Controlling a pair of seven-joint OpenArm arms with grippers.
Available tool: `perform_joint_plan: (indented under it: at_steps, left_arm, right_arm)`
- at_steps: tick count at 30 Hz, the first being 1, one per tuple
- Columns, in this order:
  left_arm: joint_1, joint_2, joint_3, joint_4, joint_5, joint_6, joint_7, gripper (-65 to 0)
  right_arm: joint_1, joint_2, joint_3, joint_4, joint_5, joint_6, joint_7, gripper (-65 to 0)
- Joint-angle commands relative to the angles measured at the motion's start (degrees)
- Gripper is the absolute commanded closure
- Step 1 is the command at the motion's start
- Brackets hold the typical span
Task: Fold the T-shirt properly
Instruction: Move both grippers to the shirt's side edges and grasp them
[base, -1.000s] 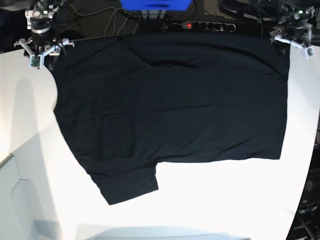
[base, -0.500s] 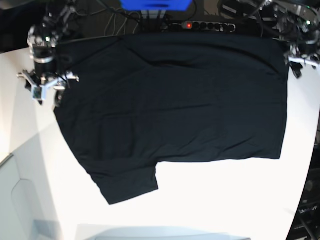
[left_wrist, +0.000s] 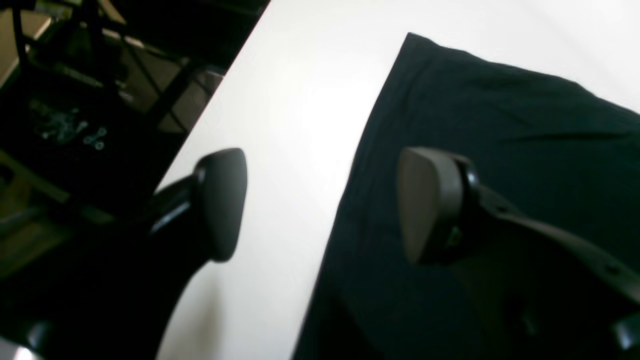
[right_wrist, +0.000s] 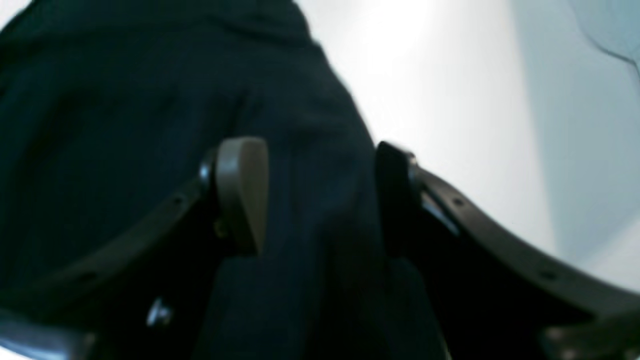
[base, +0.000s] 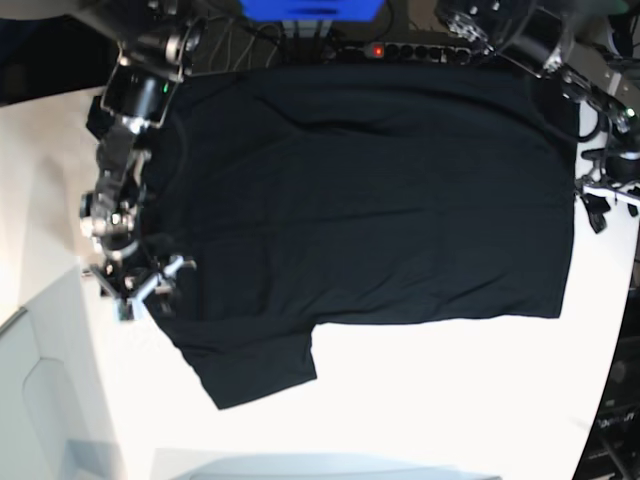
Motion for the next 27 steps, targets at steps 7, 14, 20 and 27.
perform_joint_plan:
  at_steps: [7, 14, 20, 27]
  left_arm:
    - [-7.7, -2.2, 3.2, -5.4, 5.4, 0.1, -1.3, -45.4]
    - [-14.1, -3.2, 5.3, -10.4, 11.1, 0.1, -1.4, -45.4]
    - [-18.1, -6.1, 9.3, -20.9, 15.2, 0.1, -8.7, -45.4]
    - [-23.3, -9.3, 10.5, -38.6, 20.3, 3.2, -20.2, -45.4]
  right_arm:
    - [13.2, 5.1, 0.0, -19.5, 0.6, -0.3, 2.0, -34.8]
    - [17.5, 7.4, 0.0, -31.5, 0.5, -0.5, 11.1, -34.8]
    - [17.4, 7.5, -0.1, -35.3, 0.5, -0.5, 12.6, -34.4]
    - [15.4, 7.0, -0.1, -35.2, 0.5, -0.5, 12.6, -21.4]
